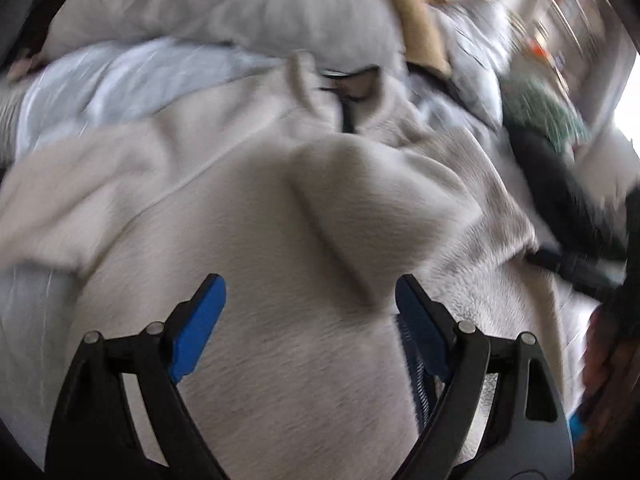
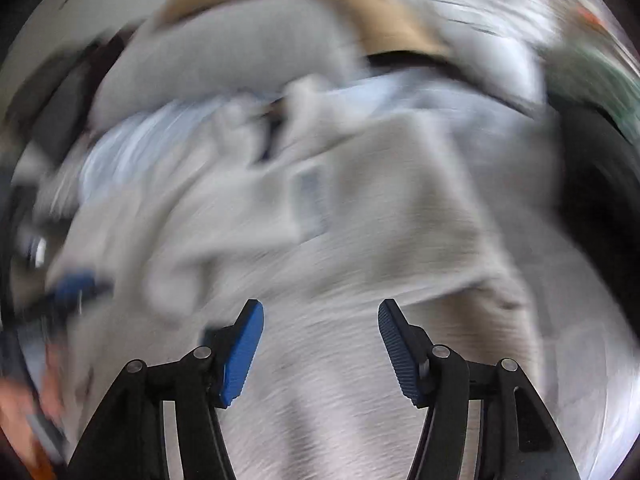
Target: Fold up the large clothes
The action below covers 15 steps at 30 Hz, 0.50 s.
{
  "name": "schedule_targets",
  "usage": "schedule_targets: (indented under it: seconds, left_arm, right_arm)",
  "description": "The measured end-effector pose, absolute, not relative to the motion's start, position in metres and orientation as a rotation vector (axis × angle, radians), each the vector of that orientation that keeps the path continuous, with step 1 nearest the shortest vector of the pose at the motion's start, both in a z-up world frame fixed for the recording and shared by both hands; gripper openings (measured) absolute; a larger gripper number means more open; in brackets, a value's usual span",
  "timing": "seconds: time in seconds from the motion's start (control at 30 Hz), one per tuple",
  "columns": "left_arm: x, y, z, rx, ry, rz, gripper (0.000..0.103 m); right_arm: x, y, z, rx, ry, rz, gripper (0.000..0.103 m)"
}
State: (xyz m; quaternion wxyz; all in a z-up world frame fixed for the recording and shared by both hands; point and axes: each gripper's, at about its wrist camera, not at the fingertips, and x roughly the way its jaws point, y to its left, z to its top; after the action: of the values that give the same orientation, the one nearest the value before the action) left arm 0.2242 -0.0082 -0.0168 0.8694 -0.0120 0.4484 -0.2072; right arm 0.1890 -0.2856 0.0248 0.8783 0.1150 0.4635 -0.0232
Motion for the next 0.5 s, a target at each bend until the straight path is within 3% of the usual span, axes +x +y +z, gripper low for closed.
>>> schedule_targets:
  seconds: [0.1,0.23,0.37,0.5]
  left_arm:
    - [0.219,-0.059,-0.012,0.133,0.875,-0.499,0.087]
    - [0.233,-0.113,-0.022,0.261,0.891,-0.500,0.084]
    - [0.250,-0.116,-0.026,0.300,0.886,-0.375,0.028]
    - [0.250,-0.040,-0.005,-0.025,0.885,-0.327,0.023]
  right_arm:
    - [0.186,-0.323,0.016,0.372,0.971,-0.066,0.061]
    - [0.187,-0.338,0.009,0.306,0.980,-0.105,0.061]
    - [0.193,-0.347,-0.008,0.322,1.013,-0.093,0.061]
    - [0.191,-0.359,-0.025,0.301,1.066,-0.122,0.061]
